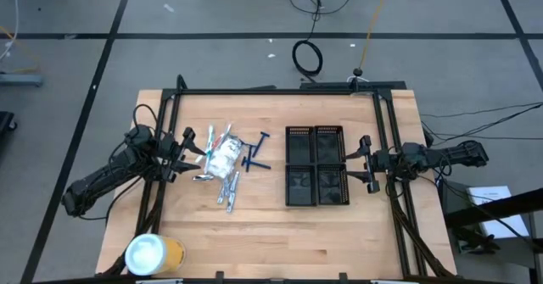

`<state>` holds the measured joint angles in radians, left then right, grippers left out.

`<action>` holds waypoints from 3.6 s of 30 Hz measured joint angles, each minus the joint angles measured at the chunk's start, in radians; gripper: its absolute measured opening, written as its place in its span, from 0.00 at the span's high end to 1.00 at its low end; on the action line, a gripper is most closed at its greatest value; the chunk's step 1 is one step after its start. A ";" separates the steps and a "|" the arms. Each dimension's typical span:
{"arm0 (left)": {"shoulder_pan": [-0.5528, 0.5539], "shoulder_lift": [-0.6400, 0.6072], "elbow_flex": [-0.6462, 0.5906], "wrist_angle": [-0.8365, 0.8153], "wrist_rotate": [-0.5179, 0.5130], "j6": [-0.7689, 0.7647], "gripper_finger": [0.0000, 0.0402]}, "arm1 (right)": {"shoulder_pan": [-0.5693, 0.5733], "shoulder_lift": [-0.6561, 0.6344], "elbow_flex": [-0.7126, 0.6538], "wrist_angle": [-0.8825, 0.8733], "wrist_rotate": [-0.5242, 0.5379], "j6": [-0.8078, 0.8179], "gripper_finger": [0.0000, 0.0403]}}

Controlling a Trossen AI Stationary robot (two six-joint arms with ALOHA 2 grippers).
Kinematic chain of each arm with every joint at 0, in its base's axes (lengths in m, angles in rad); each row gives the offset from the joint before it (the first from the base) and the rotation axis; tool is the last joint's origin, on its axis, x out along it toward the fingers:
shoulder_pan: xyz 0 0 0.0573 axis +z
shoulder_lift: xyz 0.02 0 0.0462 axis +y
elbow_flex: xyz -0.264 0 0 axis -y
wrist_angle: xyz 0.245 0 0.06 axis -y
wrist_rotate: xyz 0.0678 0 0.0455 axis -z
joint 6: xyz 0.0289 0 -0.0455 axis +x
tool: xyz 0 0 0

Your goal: Pick & Place Travel size toiletries

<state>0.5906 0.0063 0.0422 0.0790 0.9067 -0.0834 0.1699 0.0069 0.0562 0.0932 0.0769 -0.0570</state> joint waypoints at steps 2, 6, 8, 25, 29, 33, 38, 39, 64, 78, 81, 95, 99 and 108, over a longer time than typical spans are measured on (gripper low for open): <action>0.000 0.000 0.000 0.000 0.000 0.000 0.47 | 0.000 0.000 0.000 0.000 0.000 0.000 0.47; 0.000 0.000 0.000 0.000 0.000 0.000 0.47 | 0.000 0.000 0.000 0.000 0.000 0.000 0.47; 0.000 0.000 0.000 0.000 0.000 0.000 0.47 | 0.000 0.000 0.000 0.000 0.000 0.000 0.47; 0.000 0.000 0.000 0.007 -0.056 0.058 0.47 | 0.000 0.000 0.000 0.000 0.000 0.000 0.47; 0.000 0.000 0.000 0.026 -0.089 0.040 0.47 | 0.000 0.000 0.000 0.000 0.000 0.000 0.47; 0.000 0.000 0.000 0.010 -0.178 -0.005 0.47 | 0.000 0.000 0.000 0.000 0.000 0.000 0.47; 0.000 0.017 0.000 -0.057 -0.397 -0.026 0.47 | 0.000 0.000 0.000 0.000 0.000 0.000 0.47; 0.000 0.027 0.000 -0.065 -0.437 -0.051 0.47 | 0.000 0.000 0.000 0.000 0.000 0.000 0.47; -0.242 1.011 0.482 -0.366 -0.924 -0.259 0.47 | 0.000 0.000 0.000 0.000 0.000 0.000 0.47; -0.374 1.382 0.679 -0.454 -1.020 -0.353 0.47 | 0.000 0.000 0.000 0.000 0.000 0.000 0.47; -0.375 1.412 0.679 -0.466 -1.021 -0.407 0.47 | 0.000 0.000 0.000 0.000 0.000 0.000 0.47; -0.374 1.442 0.679 -0.539 -1.024 -0.528 0.47 | 0.000 0.000 0.000 0.000 0.000 0.000 0.47; -0.374 1.442 0.679 -0.542 -1.024 -0.526 0.47 | 0.000 0.000 0.000 0.000 0.000 0.000 0.47; -0.377 1.442 0.679 -0.553 -1.023 -0.531 0.62 | 0.000 0.000 0.000 0.000 0.000 0.000 0.47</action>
<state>0.2138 1.4483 0.7216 -0.4745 -0.1165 -0.6143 0.1699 0.0071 0.0563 0.0933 0.0769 -0.0570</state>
